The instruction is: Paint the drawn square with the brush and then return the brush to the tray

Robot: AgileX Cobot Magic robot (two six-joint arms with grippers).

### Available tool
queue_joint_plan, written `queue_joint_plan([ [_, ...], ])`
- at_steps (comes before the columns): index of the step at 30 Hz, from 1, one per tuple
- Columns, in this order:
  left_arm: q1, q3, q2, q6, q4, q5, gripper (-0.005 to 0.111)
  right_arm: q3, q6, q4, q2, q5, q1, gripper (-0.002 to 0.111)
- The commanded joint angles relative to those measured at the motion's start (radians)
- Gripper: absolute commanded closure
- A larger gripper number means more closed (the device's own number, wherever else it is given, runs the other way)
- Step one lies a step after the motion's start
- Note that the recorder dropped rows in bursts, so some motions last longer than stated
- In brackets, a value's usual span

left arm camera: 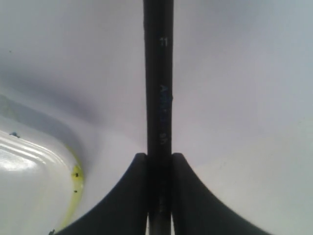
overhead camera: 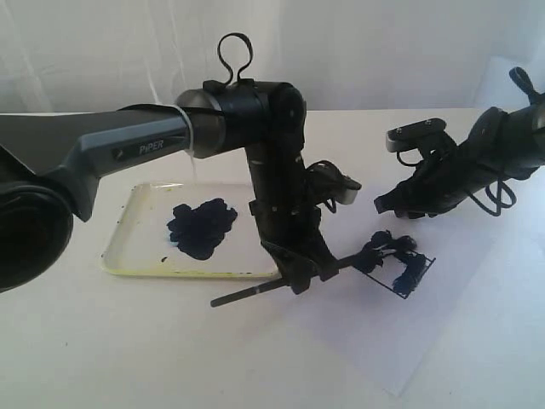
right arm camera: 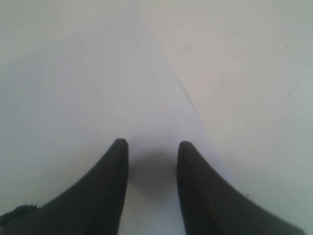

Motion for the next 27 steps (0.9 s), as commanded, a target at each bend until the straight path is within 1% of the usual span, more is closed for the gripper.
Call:
queue_joint_plan([
  [1,0.0,-0.006,-0.008,0.017,-0.013,0.095,0.107,0.006,-0.004,-0.014,0.008,0.028,-0.006,0.075],
  [2,-0.002,-0.006,-0.008,0.014,-0.013,0.095,0.107,0.006,-0.004,-0.014,0.008,0.028,-0.006,0.075],
  [4,-0.029,0.006,-0.008,0.009,-0.01,0.095,0.107,0.006,-0.004,-0.014,0.008,0.023,-0.006,0.075],
  [5,-0.049,0.019,-0.008,0.009,0.015,0.095,0.107,0.006,-0.004,-0.014,0.008,0.02,-0.006,0.075],
  [7,-0.059,0.038,-0.008,0.001,0.072,0.095,0.107,0.006,-0.004,-0.014,0.008,0.02,-0.006,0.075],
  [11,-0.044,0.044,-0.008,-0.047,0.074,0.095,0.107,0.006,-0.004,-0.014,0.008,0.022,-0.006,0.075],
  [21,-0.02,0.044,-0.008,-0.096,0.087,0.095,0.107,0.006,-0.004,-0.014,0.008,0.022,-0.006,0.075],
  [25,-0.018,0.044,-0.008,-0.1,0.09,0.095,0.107,0.006,-0.004,-0.014,0.008,0.022,-0.006,0.075],
  [27,-0.018,0.044,-0.008,-0.077,0.088,0.095,0.107,0.006,-0.004,-0.014,0.008,0.022,-0.006,0.075],
])
